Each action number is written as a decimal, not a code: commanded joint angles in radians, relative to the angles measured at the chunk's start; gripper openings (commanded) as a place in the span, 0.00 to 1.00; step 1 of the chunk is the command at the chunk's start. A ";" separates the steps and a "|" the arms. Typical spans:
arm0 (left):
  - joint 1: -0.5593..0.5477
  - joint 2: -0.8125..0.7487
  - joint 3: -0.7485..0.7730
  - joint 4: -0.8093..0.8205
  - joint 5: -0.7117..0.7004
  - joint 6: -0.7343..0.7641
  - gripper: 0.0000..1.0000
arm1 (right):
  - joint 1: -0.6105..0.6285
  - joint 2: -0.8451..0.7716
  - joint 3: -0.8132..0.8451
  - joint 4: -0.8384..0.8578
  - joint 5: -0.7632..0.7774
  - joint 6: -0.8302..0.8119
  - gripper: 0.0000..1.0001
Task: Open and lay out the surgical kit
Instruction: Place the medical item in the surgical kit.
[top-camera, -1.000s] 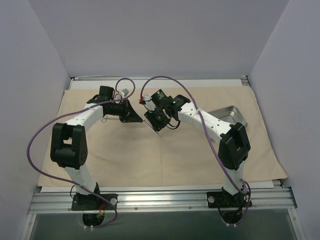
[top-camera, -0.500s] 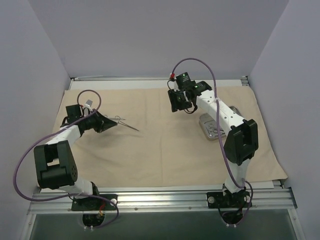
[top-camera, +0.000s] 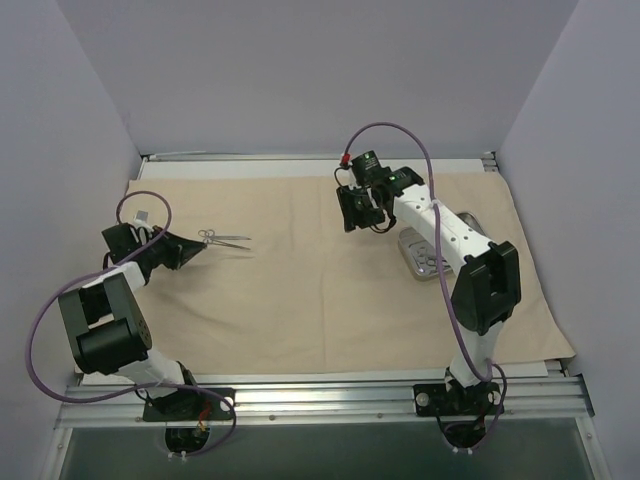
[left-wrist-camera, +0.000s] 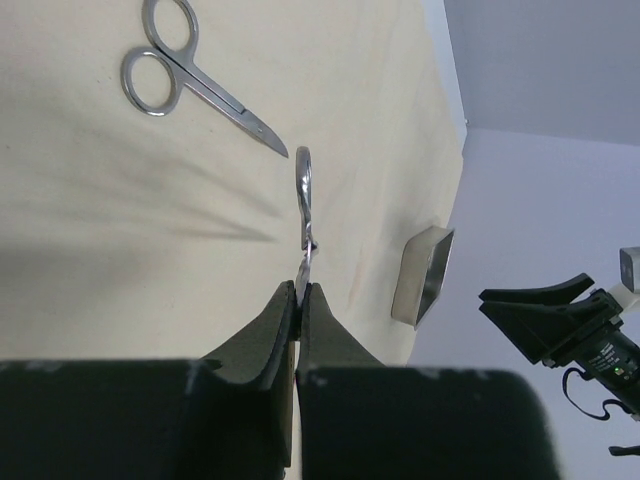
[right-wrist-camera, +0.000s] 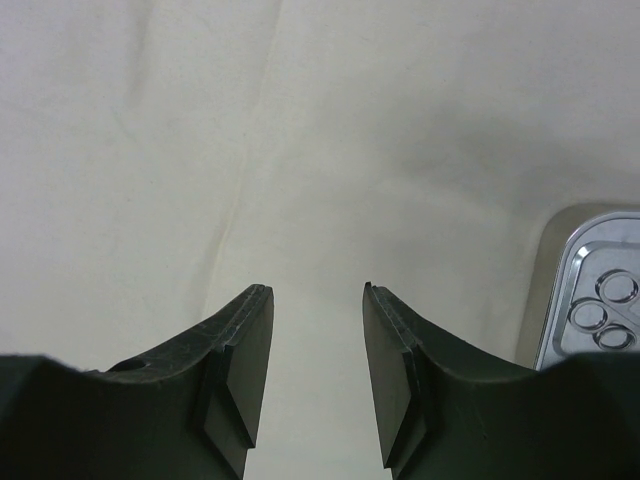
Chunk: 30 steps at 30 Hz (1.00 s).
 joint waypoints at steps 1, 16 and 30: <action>0.008 0.050 0.013 0.120 -0.008 -0.033 0.02 | -0.016 -0.057 -0.012 -0.024 -0.002 -0.002 0.41; 0.040 0.214 0.085 -0.024 0.005 0.022 0.02 | -0.039 -0.034 -0.004 -0.010 -0.019 -0.003 0.41; 0.052 0.279 0.125 -0.149 -0.012 0.070 0.05 | -0.041 -0.026 -0.010 0.003 -0.023 0.005 0.41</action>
